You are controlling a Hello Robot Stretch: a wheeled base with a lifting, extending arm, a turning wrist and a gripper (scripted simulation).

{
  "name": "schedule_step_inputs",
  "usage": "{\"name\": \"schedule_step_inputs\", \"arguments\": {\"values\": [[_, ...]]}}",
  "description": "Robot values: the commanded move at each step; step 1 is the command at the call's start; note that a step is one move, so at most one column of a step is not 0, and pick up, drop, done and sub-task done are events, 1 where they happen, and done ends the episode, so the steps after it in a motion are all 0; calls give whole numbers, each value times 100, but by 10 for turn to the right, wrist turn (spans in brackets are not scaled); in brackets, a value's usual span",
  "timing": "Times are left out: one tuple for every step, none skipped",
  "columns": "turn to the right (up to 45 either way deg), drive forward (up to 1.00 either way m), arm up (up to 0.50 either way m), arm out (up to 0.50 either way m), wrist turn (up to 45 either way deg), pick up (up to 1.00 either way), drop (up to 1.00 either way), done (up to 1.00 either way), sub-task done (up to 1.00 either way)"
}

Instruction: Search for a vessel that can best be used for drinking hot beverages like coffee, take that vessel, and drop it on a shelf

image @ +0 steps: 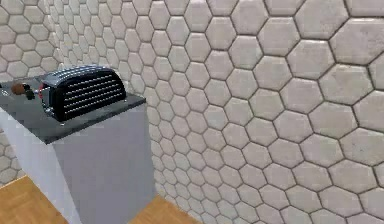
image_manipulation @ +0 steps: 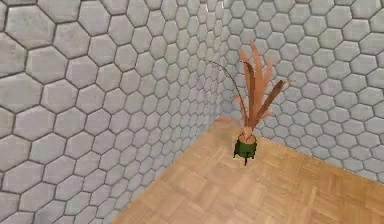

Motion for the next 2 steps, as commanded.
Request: {"name": "schedule_step_inputs", "arguments": {"values": [[-450,0,0,0,0,0,0,0,0],[-30,0,0,0,0,0,0,0,0]]}}
